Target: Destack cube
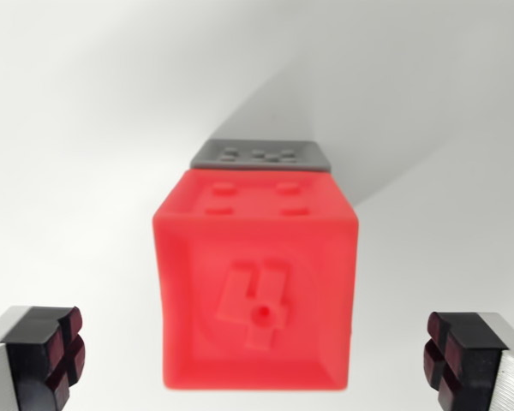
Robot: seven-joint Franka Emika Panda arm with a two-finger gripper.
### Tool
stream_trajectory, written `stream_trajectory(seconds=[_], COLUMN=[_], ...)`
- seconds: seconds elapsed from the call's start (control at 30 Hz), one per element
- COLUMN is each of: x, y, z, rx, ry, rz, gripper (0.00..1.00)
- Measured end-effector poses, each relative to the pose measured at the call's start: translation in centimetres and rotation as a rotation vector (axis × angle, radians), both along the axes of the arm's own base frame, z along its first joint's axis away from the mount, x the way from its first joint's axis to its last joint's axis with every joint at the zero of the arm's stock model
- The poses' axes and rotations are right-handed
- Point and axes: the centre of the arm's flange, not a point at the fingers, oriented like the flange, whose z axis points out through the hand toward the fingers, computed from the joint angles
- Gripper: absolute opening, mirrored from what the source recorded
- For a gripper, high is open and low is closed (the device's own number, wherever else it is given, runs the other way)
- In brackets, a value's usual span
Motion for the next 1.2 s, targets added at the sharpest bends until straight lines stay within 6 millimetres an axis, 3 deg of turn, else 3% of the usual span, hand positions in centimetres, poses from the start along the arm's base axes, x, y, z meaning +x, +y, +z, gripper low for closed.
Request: stream_trajectory(seconds=[0.33, 0.77, 0.8, 1.2], x=[-0.1, -0.1, -0.1, -0.1], y=[0.1, 0.0, 0.0, 0.0], z=[-3.1, -4.8, -4.9, -4.9], rx=[0.000, 0.001, 0.001, 0.001], ry=[0.001, 0.000, 0.001, 0.000], rz=[0.000, 0.001, 0.001, 0.001], gripper=[1.00, 1.00, 0.00, 0.00])
